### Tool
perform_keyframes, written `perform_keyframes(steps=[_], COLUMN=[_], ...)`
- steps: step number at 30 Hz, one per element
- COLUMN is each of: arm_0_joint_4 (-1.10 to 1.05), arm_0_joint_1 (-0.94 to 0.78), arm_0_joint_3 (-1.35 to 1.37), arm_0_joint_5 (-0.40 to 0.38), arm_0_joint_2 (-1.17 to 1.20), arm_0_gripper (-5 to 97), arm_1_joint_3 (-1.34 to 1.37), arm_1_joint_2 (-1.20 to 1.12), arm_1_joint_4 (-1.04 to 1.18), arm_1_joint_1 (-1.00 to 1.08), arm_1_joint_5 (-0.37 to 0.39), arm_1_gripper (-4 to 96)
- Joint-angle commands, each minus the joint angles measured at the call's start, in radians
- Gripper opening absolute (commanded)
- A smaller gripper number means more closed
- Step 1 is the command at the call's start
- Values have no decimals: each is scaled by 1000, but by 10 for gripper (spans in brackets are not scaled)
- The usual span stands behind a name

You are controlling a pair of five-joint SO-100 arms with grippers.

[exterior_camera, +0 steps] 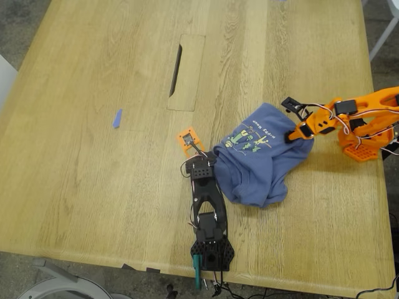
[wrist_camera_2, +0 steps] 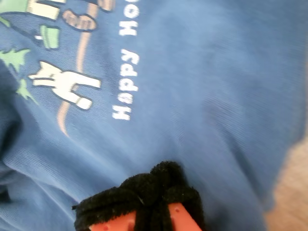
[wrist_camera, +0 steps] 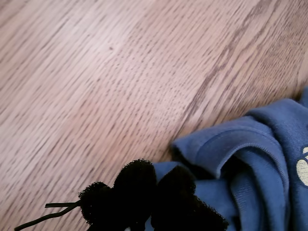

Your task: Fold a T-shirt

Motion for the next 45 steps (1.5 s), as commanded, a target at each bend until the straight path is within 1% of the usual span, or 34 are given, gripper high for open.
perform_keyframes(steps=[1,5,8,13,16,19,20,24,27,29,33,36,37,41,45], arm_0_joint_4=[35,87,120,206,264,307,311,334,357,367,371,419,443,586,626], arm_0_joint_1=[-29,-58,-91,-202,-275,-347,-379,-526,-624,-666,-752,-856,-894,-1019,-1074], arm_0_joint_3=[-2,29,34,18,28,67,87,158,189,206,273,342,362,407,397], arm_0_joint_5=[-11,-3,2,21,31,41,49,71,83,106,158,163,163,163,156], arm_0_joint_2=[126,199,252,353,439,548,591,744,824,870,1009,1178,1236,1448,1454], arm_0_gripper=[59,60,60,59,53,48,47,14,-1,-1,-1,-1,-1,-1,-1], arm_1_joint_3=[-2,-21,-58,-147,-155,-117,-103,-58,-40,-20,71,106,115,141,176], arm_1_joint_2=[100,210,250,285,351,454,486,592,640,673,761,761,759,764,765], arm_1_joint_4=[98,213,255,377,428,446,449,419,416,397,298,198,181,259,296], arm_1_joint_1=[37,132,245,500,696,945,1034,1358,1551,1638,1805,1928,1959,2019,2049], arm_1_joint_5=[-6,-32,-69,-183,-259,-377,-403,-468,-483,-494,-563,-580,-584,-595,-603], arm_1_gripper=[0,0,0,0,0,0,0,0,0,0,0,0,0,0,0])
